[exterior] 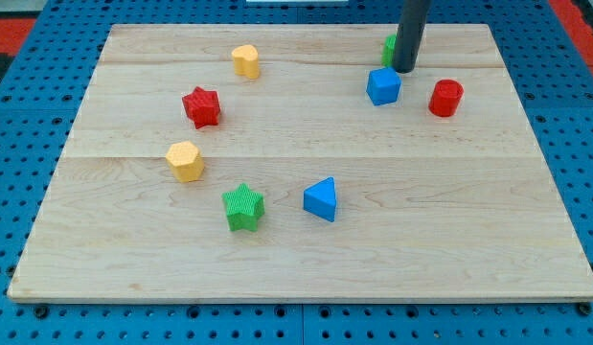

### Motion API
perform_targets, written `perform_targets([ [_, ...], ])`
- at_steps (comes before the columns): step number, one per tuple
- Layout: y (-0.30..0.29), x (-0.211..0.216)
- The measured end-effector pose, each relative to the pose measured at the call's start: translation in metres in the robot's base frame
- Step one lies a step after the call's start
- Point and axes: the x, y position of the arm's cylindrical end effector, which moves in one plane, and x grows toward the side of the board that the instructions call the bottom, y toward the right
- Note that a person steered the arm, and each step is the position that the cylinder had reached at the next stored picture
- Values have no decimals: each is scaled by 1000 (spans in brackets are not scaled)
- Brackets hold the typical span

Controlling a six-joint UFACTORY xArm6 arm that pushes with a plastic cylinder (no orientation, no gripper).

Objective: Move the red circle in between the blue cube and the green circle

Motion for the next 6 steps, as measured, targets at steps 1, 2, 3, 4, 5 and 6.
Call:
perform_targets([
  [1,-46,-9],
  [2,-67,-22],
  [3,-17,-18],
  [4,-51,13],
  [5,-52,39],
  [6,-112,61],
])
